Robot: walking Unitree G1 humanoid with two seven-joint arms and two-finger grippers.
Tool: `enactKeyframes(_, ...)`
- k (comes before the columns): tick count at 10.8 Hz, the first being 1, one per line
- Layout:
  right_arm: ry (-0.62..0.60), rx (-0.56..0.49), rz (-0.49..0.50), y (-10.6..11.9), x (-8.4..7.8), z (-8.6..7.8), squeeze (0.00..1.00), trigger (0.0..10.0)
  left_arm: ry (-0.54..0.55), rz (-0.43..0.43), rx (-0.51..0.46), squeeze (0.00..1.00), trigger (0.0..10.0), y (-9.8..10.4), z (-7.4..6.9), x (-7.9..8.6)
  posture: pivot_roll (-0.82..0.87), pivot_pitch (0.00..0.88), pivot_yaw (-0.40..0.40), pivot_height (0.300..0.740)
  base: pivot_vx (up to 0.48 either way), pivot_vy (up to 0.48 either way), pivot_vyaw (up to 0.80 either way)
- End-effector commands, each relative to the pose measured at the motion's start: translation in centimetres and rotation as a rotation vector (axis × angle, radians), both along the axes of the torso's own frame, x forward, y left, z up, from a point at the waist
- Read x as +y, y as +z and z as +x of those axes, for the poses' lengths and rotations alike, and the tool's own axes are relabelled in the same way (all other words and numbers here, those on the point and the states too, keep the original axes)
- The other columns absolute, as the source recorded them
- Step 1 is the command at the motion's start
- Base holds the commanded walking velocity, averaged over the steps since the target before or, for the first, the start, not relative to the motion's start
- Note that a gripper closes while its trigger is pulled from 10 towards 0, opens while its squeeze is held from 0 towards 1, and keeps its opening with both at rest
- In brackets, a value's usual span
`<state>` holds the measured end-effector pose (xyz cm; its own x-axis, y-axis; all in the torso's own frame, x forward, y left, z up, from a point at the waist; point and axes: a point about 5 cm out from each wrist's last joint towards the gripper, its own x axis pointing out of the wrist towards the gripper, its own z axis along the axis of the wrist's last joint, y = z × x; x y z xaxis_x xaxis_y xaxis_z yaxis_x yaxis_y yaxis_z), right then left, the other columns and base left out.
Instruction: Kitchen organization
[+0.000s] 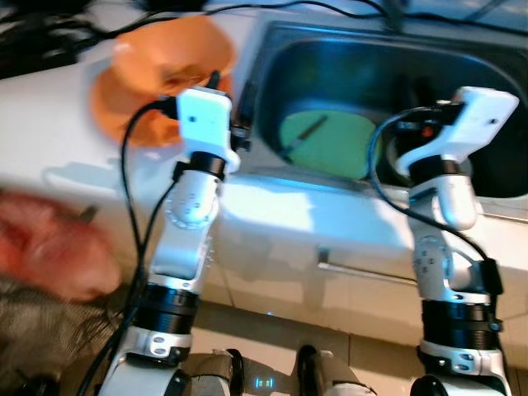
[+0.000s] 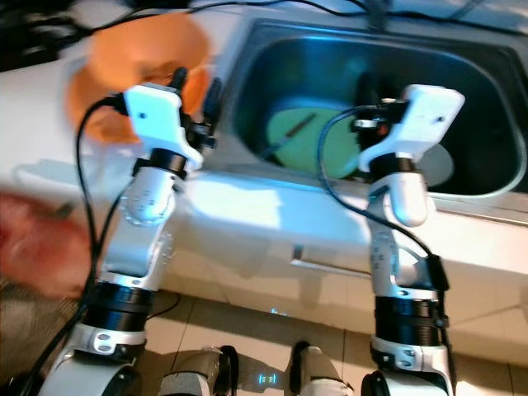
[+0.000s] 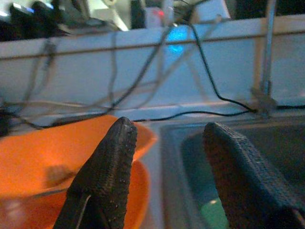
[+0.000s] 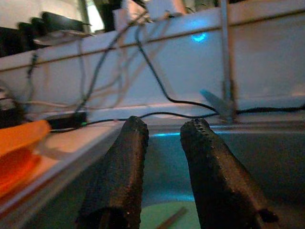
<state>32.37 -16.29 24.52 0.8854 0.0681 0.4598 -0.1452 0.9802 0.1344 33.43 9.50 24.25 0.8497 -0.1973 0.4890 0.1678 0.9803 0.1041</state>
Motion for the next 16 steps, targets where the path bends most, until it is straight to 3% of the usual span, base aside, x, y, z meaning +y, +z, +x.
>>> enactKeyframes(1,0.002,-0.010,0.004,0.2,-0.1,-0.2,0.00,10.0,-0.006,-0.004,-0.006,0.00,10.0,0.0,-0.2,0.0,0.08,0.220,0.024,0.740,0.000,0.000,0.00)
enactKeyframes(9,0.008,-0.001,0.006,0.0,0.0,-0.1,0.00,10.0,0.015,0.035,0.009,0.00,10.0,-0.4,-0.1,0.1,0.09,0.222,0.021,0.740,0.000,0.000,0.00)
enactKeyframes(12,0.005,0.002,0.008,-0.1,0.0,-0.1,0.00,10.0,0.092,0.162,-0.041,0.00,10.0,0.3,0.2,0.8,0.09,0.222,0.020,0.740,0.000,0.000,0.00)
enactKeyframes(16,0.006,0.004,0.013,-0.1,0.0,0.0,0.00,10.0,0.117,0.292,-0.074,0.00,10.0,0.9,0.2,0.4,0.09,0.222,0.020,0.740,0.000,0.000,0.00)
